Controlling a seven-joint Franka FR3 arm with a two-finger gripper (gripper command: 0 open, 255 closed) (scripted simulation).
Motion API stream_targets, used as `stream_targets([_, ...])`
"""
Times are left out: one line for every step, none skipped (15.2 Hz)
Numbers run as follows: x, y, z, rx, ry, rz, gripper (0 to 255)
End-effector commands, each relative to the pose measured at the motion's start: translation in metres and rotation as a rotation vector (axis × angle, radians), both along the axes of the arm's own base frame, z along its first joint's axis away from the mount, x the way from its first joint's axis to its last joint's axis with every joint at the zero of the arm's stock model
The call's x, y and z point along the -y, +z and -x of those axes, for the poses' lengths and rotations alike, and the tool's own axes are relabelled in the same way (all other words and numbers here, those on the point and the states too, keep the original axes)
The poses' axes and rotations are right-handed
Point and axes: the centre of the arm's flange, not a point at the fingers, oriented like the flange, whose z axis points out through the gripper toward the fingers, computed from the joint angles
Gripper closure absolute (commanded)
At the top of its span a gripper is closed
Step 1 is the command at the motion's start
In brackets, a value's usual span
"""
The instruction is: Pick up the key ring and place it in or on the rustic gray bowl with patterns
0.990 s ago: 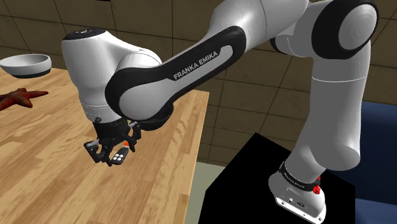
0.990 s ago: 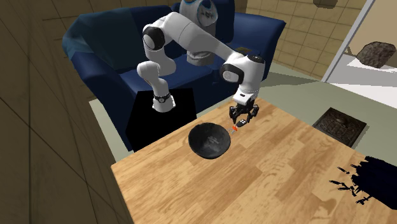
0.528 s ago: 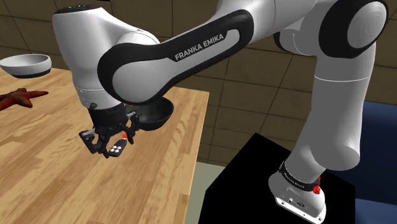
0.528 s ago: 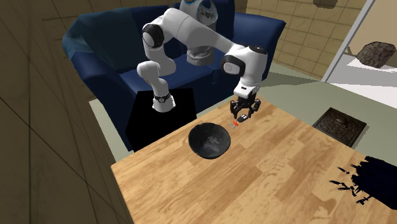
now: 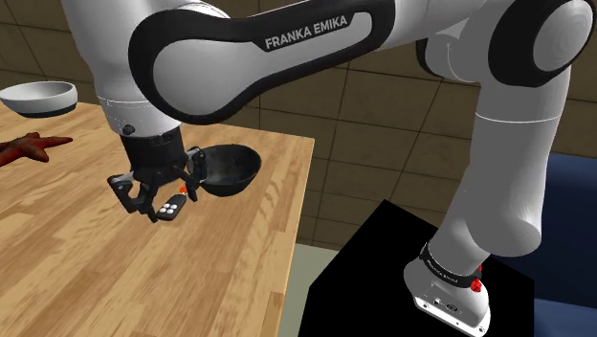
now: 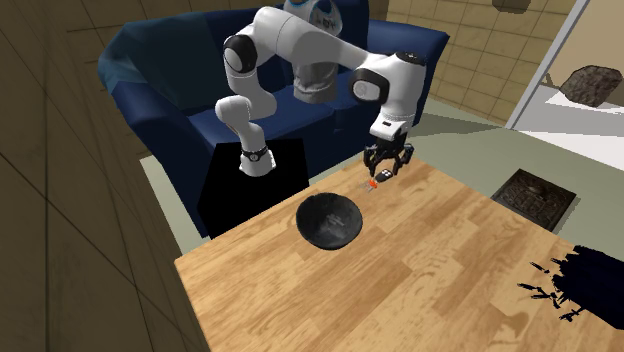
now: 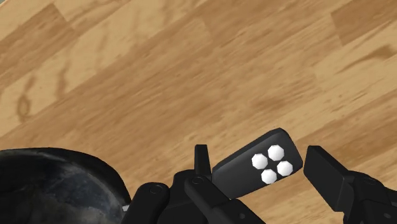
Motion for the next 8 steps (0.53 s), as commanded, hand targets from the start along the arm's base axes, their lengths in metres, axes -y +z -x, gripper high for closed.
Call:
stream_targets([0.000,0.010,0.001,0.000,0.000,0.000,255])
stream_targets([0.000,0.016,0.001,0.000,0.000,0.000,255])
stream_targets([0.000,0.021,0.001,0.000,0.000,0.000,255])
stream_targets([0.000,0.026,0.001,0.000,0.000,0.000,255])
stream_targets([0.000,0.032,0.001,0.000,0.000,0.000,255])
stream_targets([0.000,0.037,0.001,0.000,0.000,0.000,255])
stream_targets([0.000,0.041,0.001,0.000,0.000,0.000,255])
stream_targets([0.012,0.042,-0.006,0.000,0.000,0.000,255])
